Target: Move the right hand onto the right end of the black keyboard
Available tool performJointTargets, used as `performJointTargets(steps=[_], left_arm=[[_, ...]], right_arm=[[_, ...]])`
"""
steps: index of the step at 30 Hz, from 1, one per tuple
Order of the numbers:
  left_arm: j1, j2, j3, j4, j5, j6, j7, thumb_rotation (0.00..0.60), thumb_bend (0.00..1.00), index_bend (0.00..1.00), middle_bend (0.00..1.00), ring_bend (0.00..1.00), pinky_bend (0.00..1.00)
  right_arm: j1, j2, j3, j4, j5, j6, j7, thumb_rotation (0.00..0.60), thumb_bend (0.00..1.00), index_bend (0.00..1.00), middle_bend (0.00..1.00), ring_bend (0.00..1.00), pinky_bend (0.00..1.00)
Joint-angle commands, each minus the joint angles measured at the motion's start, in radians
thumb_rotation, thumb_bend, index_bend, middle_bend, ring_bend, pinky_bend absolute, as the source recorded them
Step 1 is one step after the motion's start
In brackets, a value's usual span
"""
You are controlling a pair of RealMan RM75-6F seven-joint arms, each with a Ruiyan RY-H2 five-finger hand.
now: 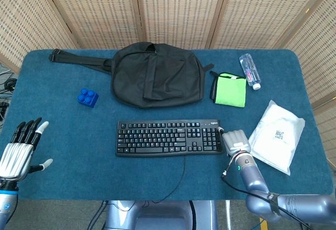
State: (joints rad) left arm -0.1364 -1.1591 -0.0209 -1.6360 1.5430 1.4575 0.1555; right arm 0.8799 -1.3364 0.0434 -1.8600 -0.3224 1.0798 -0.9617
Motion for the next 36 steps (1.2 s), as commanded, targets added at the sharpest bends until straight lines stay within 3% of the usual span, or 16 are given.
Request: performJointTargets(steps=[1,36], left_arm=[[0.000,0.001,0.000,-0.001,0.001,0.001,-0.001,0.600,0.00,0.00,0.00,0.00,0.00],[-0.006,0.001,0.001,0.003,-0.004,-0.009,-0.009,0.600,0.00,0.00,0.00,0.00,0.00]], right_arm=[[0.007,-0.004,-0.002,0.004,0.007,0.000,-0.002,0.600,0.72,0.00,0.71,0.62,0.46],[0.061,-0.044,-0.052,0.037,0.059,-0.002,0.021,0.600,0.75,0.02,0.71,0.62,0.46]])
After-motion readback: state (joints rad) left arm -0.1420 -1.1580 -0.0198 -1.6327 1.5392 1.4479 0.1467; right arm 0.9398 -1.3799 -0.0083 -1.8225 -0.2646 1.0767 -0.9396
